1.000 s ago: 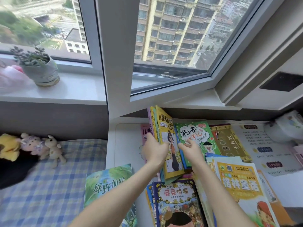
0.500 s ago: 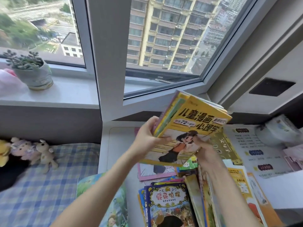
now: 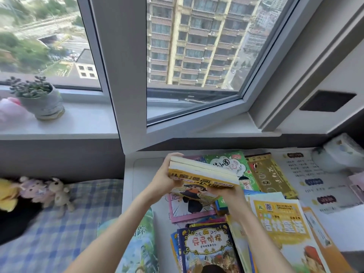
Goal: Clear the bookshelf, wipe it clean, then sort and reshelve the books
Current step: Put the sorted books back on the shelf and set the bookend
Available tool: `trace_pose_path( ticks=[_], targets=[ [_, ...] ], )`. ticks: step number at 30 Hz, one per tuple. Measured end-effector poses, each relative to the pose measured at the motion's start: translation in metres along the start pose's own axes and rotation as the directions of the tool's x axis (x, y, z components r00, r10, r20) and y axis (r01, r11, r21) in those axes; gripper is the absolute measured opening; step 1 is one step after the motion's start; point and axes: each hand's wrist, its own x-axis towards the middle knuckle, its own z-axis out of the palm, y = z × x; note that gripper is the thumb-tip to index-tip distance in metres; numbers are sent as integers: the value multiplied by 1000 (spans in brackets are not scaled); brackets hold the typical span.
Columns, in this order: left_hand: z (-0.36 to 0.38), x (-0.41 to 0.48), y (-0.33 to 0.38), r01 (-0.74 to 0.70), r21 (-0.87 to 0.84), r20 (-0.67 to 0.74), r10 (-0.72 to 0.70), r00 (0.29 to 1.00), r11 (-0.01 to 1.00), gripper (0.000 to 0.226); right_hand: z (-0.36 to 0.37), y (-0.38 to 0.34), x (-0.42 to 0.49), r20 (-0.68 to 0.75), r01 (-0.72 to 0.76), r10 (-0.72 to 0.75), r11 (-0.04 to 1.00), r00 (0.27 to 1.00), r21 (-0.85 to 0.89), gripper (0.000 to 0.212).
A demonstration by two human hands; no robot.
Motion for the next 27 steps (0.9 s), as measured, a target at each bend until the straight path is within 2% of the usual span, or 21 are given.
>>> trace_pose_path(
  ticks=[2, 4, 6, 8, 9, 10, 11, 13, 16, 18, 21, 25, 27],
  targets=[
    [-4, 5, -1, 13, 38, 43, -15, 999, 999, 79, -5, 1, 4, 10, 40, -40, 999, 999, -13, 40],
    [-7, 13, -7, 73, 185, 36, -81, 996, 980, 72, -8, 2, 7, 18, 56, -55, 997, 998, -49, 44],
    [-9, 24, -22, 278, 238, -104, -260, 960, 931, 56, -10, 1, 11, 19, 61, -60, 996, 998, -69, 42],
    [-8, 32, -40, 522, 65, -230, -496, 837, 850, 32, -12, 0, 15, 24, 57, -55, 996, 998, -73, 39],
    [-7, 35, -48, 580, -25, -253, -566, 784, 814, 14, -12, 0, 17, 28, 56, -54, 996, 998, -74, 39],
    [-5, 40, -59, 603, -87, -287, -600, 747, 793, 16, -12, 1, 19, 37, 61, -58, 995, 998, -75, 39],
    [-4, 46, -69, 616, -122, -310, -619, 721, 778, 27, -12, 1, 20, 40, 64, -61, 995, 997, -75, 39],
    [-7, 61, -96, 613, -190, -326, -638, 698, 767, 35, -12, 2, 21, 36, 54, -52, 997, 998, -59, 43],
    [-9, 89, -143, 617, -297, -251, -683, 686, 729, 24, -10, 4, 15, 60, 87, -86, 996, 994, -11, 55],
    [-8, 82, -116, 592, -367, -217, -685, 696, 718, 23, -10, 3, 7, 53, 86, -88, 995, 995, 47, 55],
    [-5, 81, -97, 608, -327, -212, -683, 699, 724, 25, -14, 6, 2, 50, 62, -70, 988, 996, 138, 61],
    [-7, 99, -109, 645, -185, -318, -666, 675, 742, 22, -20, 4, 0, -15, 15, -13, 983, 1000, 184, 45],
    [-5, 100, -88, 639, -119, -380, -630, 677, 760, 21, -19, -3, 0, -24, 52, -49, 983, 999, 178, 48]
  ],
)
